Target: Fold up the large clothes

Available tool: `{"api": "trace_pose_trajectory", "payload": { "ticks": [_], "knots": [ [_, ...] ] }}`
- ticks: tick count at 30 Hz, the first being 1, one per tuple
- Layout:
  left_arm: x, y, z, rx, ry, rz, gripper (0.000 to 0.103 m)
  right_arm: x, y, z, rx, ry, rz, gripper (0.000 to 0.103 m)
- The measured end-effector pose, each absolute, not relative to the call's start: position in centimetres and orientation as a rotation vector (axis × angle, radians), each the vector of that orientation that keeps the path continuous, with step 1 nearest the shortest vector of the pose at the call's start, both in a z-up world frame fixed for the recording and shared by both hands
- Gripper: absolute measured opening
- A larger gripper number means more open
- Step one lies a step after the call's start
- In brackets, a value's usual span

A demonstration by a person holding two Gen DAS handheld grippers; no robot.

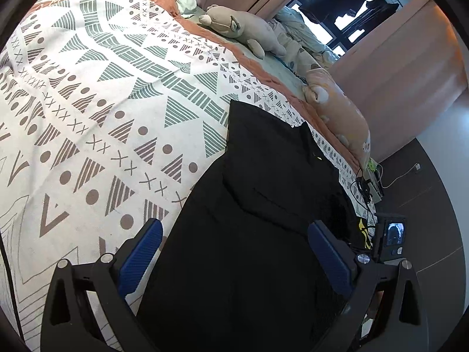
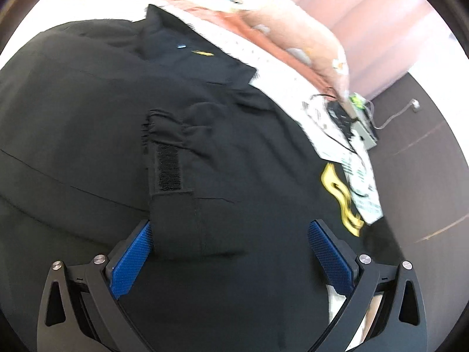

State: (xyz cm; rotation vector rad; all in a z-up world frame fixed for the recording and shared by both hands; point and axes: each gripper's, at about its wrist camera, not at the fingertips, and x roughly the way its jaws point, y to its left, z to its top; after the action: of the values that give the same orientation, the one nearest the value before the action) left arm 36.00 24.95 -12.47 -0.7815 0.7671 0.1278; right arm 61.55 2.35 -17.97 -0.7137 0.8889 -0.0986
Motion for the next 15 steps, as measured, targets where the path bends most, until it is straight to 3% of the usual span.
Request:
{"api": "trace_pose_trajectory", "payload": {
  "ticks": [15],
  "knots": [
    [37.5,23.0,-12.5,-0.787,0.763,0.104,0.102,59.4,-14.6,-10.7,-0.433,0.822,-0.294,0.103]
  ]
}}
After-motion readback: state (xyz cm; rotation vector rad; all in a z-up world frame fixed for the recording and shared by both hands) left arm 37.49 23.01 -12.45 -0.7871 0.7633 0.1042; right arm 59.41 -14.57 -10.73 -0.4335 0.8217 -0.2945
